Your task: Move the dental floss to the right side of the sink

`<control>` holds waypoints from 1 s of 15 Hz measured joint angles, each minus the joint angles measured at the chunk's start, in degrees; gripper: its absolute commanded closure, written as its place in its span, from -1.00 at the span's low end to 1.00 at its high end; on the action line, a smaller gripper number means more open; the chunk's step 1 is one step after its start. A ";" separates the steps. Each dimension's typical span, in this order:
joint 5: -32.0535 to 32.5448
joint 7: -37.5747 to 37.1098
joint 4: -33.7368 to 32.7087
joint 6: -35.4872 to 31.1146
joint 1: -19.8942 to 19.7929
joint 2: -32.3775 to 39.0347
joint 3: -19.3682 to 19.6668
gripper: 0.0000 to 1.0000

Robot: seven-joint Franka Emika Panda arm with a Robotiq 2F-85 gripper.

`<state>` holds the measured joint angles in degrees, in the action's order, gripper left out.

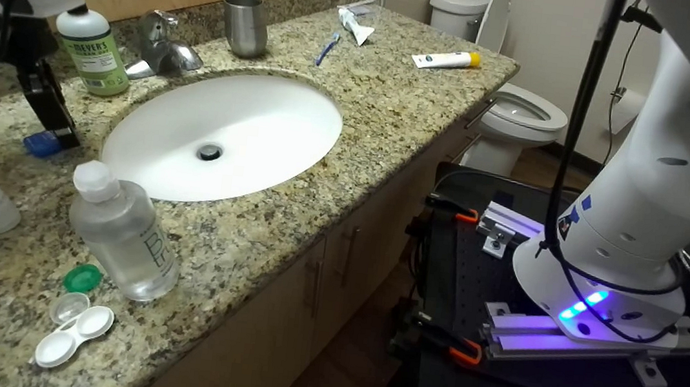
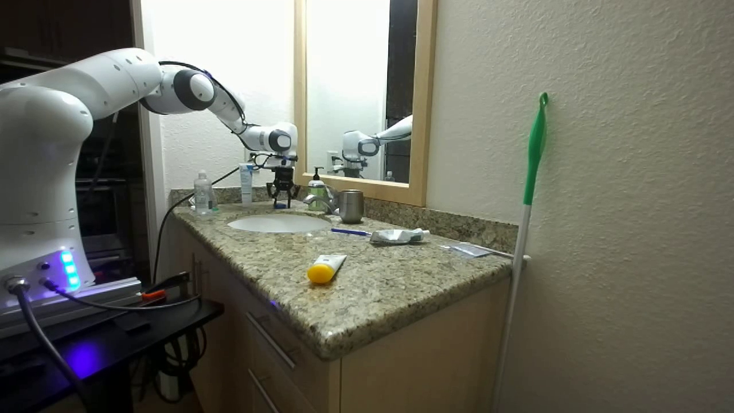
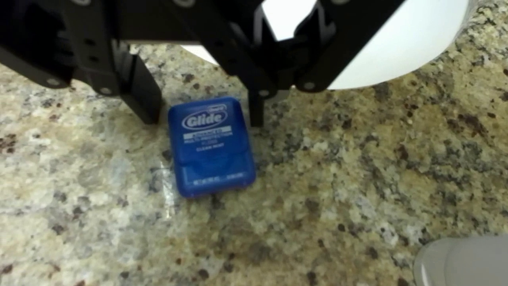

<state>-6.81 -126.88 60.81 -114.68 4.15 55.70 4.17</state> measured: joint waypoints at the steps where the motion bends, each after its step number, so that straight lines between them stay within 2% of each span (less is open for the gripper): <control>1: 0.04 0.40 0.00 -0.31 0.03 0.00 -0.01 0.19; 2: 0.08 0.72 0.00 -0.57 0.09 0.00 -0.01 0.23; 4: 0.08 1.05 0.00 -0.72 0.15 0.00 -0.07 0.52; 5: 0.08 1.12 -0.01 -0.74 0.14 0.00 -0.10 0.60; 15: 0.06 1.69 -0.37 -0.48 0.10 -0.39 -0.13 0.60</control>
<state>-6.75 -125.19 60.44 -115.17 4.25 55.31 4.04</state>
